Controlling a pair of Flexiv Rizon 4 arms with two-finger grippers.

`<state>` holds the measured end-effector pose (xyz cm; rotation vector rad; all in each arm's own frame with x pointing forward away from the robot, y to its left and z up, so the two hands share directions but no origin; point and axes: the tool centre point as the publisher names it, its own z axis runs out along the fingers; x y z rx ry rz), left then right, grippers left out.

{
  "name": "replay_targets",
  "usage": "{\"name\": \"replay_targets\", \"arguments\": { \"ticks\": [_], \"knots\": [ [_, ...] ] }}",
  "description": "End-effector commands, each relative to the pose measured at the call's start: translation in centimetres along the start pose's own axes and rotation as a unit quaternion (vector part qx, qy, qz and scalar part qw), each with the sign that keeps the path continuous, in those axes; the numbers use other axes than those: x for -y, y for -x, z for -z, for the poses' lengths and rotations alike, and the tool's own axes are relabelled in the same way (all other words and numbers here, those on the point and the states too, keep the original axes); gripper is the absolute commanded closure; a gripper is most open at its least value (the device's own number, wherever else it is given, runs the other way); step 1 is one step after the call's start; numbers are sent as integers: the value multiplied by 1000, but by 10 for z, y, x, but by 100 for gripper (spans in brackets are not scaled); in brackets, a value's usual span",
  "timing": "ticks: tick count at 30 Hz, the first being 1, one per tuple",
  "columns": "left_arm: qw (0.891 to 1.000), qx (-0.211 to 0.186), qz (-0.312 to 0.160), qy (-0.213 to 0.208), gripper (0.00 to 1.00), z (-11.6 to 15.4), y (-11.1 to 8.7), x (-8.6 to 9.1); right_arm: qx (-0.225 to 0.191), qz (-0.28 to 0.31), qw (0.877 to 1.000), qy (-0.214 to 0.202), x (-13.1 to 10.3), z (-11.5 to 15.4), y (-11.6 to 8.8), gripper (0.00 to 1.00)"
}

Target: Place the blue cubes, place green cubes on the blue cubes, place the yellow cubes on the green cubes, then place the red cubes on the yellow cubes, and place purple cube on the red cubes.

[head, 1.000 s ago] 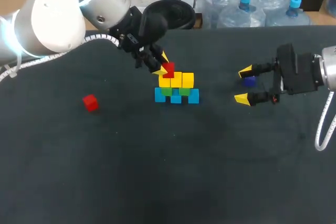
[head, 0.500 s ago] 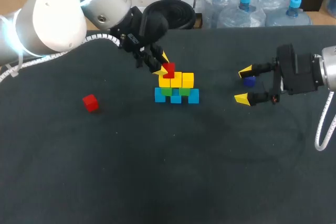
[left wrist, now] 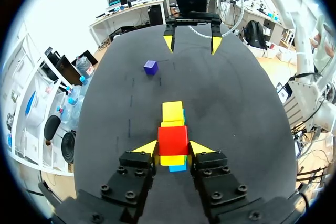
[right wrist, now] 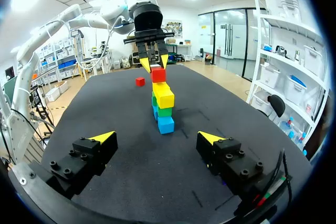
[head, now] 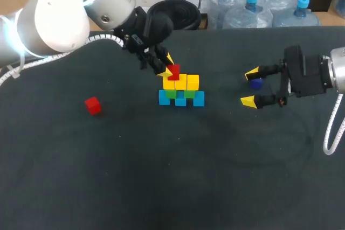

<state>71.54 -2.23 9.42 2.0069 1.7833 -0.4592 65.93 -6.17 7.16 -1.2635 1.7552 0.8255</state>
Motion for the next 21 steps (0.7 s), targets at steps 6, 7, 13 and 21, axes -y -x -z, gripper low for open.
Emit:
{"name": "replay_targets", "arguments": {
  "ticks": [6,7,13,21],
  "knots": [
    [1000,-3,1,-4,69,-1,1,-3,1,1,1000,0,0,-1,0,0],
    [1000,-3,1,-4,69,-1,1,-3,1,1,1000,0,0,-1,0,0],
    [1000,-3,1,-4,67,-1,1,-3,1,1,1000,0,0,-1,0,0],
    [1000,-5,2,-5,59,-3,1,-3,1,1,1000,0,0,-1,0,0]
  ]
}}
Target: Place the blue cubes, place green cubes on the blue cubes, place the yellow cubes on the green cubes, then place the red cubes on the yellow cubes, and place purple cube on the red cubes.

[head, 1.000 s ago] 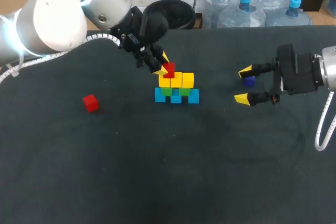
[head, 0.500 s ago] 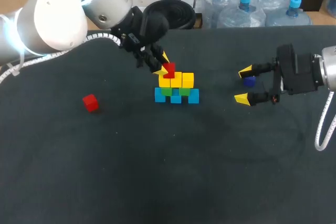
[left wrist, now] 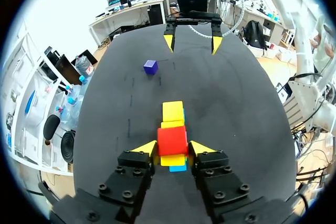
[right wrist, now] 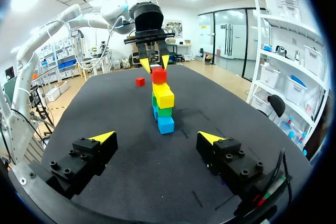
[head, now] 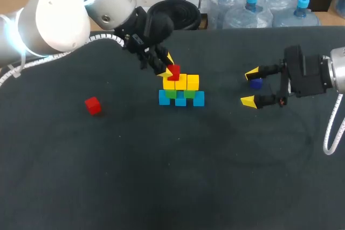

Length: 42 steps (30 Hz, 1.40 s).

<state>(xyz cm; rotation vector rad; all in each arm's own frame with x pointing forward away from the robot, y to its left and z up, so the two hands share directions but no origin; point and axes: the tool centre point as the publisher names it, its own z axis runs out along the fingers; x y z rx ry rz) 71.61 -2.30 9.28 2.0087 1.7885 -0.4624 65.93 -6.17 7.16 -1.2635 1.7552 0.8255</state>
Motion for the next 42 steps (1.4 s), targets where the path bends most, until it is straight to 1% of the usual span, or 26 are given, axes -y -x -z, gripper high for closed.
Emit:
{"name": "replay_targets", "arguments": {
  "ticks": [1,5,11,14,18,21,24,30,37,38,40,41,42],
  "knots": [
    [1000,-4,1,-3,57,-1,1,-3,1,1,1000,0,0,-1,0,0],
    [1000,-4,1,-4,55,-2,1,-3,1,1,1000,0,0,-1,0,0],
    [1000,-4,0,-3,56,-1,1,-4,1,1,1000,0,0,-1,0,0],
    [1000,-4,0,-3,63,-1,1,-4,1,1,1000,0,0,-1,0,0],
    [1000,-3,0,-3,67,-2,1,-4,1,1,1000,0,0,-1,0,0],
    [1000,-4,0,-4,66,-2,1,-4,1,1,1000,0,0,-1,0,0],
    [1000,-4,-1,-4,64,-2,2,-4,1,1,1000,0,0,-1,0,0],
    [1000,-3,-3,-4,63,-2,4,-5,1,1,1000,0,0,-1,0,0],
    [1000,-4,-4,-4,59,-2,4,-5,1,1,1000,0,0,-1,0,0],
    [1000,-4,-4,-4,57,-2,4,-5,1,1,1000,0,0,-1,0,0],
    [1000,-4,-4,-4,49,-1,5,-5,1,1,1000,0,0,-1,0,0],
    [1000,-5,-5,-4,36,-1,5,-5,1,1,1000,0,0,-1,0,0],
    [1000,-5,-6,-4,0,0,5,-5,1,1,1000,0,0,-1,0,0]
  ]
}}
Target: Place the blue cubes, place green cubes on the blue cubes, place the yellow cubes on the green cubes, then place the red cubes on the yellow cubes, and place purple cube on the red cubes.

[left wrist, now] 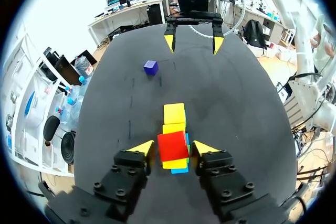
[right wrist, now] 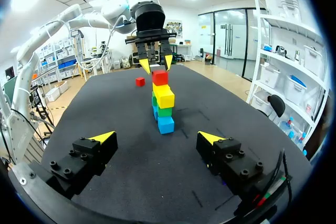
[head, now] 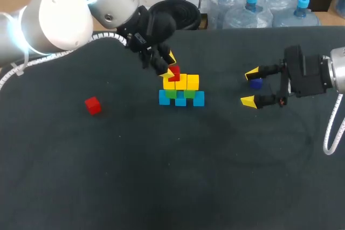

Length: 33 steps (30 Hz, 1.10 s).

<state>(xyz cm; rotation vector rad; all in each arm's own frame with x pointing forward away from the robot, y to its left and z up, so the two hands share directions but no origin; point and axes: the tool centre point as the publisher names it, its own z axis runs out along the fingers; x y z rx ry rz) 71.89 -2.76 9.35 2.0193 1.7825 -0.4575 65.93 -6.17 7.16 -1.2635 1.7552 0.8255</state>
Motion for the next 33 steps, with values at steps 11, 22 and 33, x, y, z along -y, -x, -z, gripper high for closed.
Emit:
{"name": "replay_targets", "arguments": {
  "ticks": [11,22,33],
  "knots": [
    [1000,3,-17,19,0,30,-1,8,1,1,1000,0,0,-1,0,0],
    [999,-17,6,37,0,55,-47,31,1,1,1000,0,0,-1,0,0],
    [998,-39,15,39,0,67,-85,47,1,1,1000,0,0,-1,0,0]
  ]
}}
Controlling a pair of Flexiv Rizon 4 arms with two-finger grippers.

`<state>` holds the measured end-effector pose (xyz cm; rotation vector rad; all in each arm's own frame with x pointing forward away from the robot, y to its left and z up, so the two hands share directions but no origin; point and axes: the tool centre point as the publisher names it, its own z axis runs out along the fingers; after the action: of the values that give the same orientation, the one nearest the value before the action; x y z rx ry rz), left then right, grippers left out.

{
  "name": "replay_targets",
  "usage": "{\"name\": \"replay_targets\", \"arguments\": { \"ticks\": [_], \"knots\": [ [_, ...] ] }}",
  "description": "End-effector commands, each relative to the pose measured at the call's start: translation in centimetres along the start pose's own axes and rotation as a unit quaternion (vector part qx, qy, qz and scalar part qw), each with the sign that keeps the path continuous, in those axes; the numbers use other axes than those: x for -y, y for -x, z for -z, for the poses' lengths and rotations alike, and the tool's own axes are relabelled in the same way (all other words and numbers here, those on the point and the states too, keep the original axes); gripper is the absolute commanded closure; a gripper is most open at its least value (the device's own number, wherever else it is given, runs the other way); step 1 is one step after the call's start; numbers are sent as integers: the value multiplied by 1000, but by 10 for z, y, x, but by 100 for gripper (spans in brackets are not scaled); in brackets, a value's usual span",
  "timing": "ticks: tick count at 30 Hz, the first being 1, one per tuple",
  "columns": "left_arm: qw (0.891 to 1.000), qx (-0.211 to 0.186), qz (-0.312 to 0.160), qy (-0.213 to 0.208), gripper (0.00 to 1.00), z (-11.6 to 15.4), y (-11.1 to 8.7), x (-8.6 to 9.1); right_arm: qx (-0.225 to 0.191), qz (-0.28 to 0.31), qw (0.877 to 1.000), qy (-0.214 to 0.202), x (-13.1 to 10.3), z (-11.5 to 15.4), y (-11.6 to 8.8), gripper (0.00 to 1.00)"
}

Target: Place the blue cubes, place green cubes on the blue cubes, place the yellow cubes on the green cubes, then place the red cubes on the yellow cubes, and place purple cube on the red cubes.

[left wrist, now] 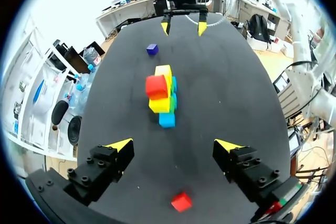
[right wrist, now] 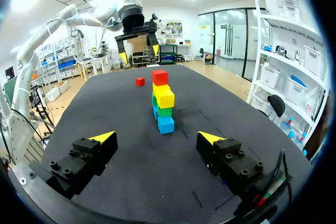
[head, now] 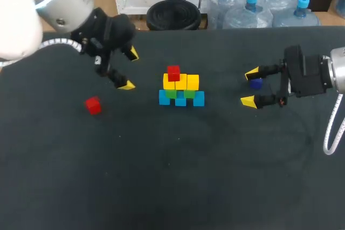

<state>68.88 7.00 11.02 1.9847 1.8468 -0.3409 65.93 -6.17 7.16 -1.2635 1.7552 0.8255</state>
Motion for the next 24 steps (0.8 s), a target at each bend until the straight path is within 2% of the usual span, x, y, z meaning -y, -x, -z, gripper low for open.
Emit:
{"name": "replay_targets", "arguments": {
  "ticks": [1,6,14,19,24],
  "knots": [
    [1000,-9,-1,5,0,2,-17,9,1,1,1000,0,0,-1,0,0],
    [999,-19,25,9,0,5,-40,11,1,1,1000,0,0,-1,0,0],
    [991,-29,127,41,0,5,-75,17,1,1,1000,0,0,-1,0,0],
    [981,-44,177,66,0,-1,-91,30,1,1,1000,0,0,-1,0,0],
    [973,-26,215,79,0,-11,-110,46,1,1,1000,0,0,-1,0,0]
  ]
}}
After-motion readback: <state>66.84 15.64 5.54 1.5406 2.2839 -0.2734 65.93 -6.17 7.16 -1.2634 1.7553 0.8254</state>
